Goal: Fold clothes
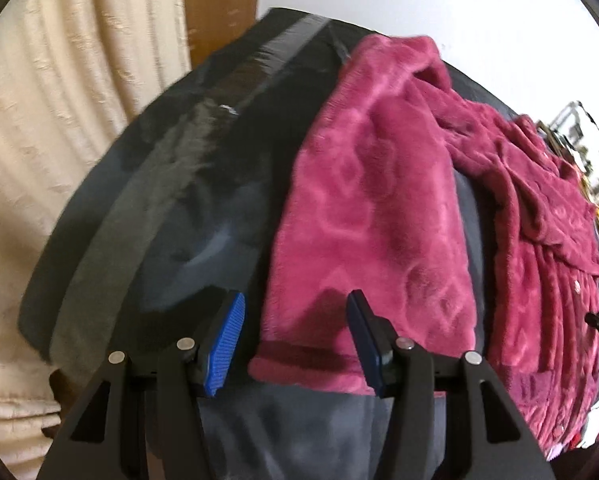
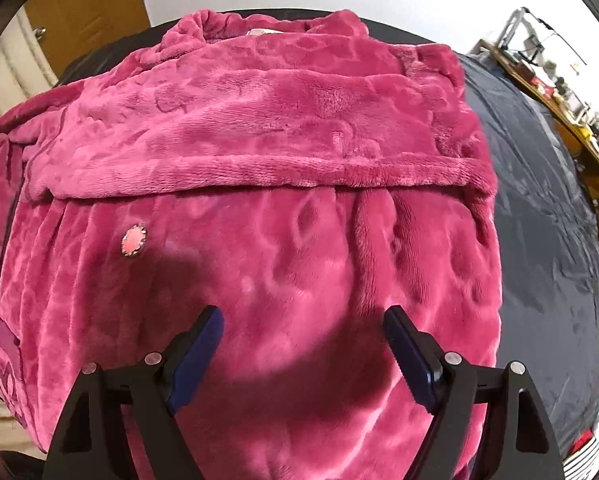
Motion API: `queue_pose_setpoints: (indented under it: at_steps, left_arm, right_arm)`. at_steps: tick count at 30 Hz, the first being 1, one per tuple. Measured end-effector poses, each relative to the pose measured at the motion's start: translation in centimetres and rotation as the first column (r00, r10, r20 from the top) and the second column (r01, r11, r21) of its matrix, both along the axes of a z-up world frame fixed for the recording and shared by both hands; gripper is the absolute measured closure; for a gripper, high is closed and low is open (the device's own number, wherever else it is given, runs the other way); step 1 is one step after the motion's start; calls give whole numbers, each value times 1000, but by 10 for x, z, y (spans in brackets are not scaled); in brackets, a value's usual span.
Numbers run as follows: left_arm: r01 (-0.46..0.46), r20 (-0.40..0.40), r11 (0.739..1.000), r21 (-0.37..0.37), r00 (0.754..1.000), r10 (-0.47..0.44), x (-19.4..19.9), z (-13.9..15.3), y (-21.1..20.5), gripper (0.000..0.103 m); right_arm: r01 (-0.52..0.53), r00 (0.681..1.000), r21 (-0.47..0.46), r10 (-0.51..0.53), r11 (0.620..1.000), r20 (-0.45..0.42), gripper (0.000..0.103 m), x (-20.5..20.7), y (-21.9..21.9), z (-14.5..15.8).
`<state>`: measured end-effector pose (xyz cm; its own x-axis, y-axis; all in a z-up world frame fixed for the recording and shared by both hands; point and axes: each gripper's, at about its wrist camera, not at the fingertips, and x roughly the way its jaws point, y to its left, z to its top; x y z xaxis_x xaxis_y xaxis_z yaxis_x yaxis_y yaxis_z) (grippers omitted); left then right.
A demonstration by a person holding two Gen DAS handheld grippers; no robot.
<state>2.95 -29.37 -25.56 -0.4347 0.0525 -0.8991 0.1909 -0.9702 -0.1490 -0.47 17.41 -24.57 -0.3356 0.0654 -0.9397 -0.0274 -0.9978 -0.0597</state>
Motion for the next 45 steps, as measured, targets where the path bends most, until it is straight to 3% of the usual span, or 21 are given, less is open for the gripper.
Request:
queue_pose_setpoints:
  at_steps: [5, 8, 9, 12, 20, 28, 31, 35, 41, 45]
  left_arm:
    - [31, 14, 999, -15, 999, -31, -3, -3, 12, 49]
    - [40, 25, 999, -24, 999, -39, -6, -2, 14, 70]
    - [36, 29, 999, -23, 999, -35, -6, -1, 15, 82]
    - [0, 17, 1000, -21, 1000, 0, -9, 10, 11, 88]
    - [-123, -141, 992, -11, 983, 120, -6, 86, -7, 91]
    - [-202, -343, 979, -9, 921, 186, 0, 184, 6, 91]
    - [-190, -404, 981, 27, 896, 185, -1, 223, 13, 91]
    - [-155, -439, 987, 35, 885, 154, 2, 262, 36, 91]
    - [-30, -440, 1000, -3, 898, 26, -22, 280, 131, 91]
    - [72, -446, 997, -35, 892, -80, -35, 281, 196, 91]
  right_arm:
    - [26, 1000, 20, -26, 999, -14, 19, 6, -8, 17]
    - [28, 999, 33, -27, 999, -31, 19, 7, -11, 28]
    - [27, 999, 34, -25, 999, -36, 19, 6, -11, 30]
    - [20, 999, 36, -18, 999, -48, 19, 1, -8, 35]
    - [-3, 996, 1, 3, 1000, -91, 19, -12, 9, 41]
    - [-16, 993, -72, 7, 997, -121, 19, -17, 38, 37]
    - [-15, 992, -104, 1, 994, -127, 19, -15, 49, 36]
    - [-12, 990, -134, -7, 991, -139, 19, -10, 66, 37]
    - [-9, 987, -176, -19, 984, -157, 19, -3, 95, 39]
    - [-4, 985, -196, -30, 981, -167, 19, 2, 115, 38]
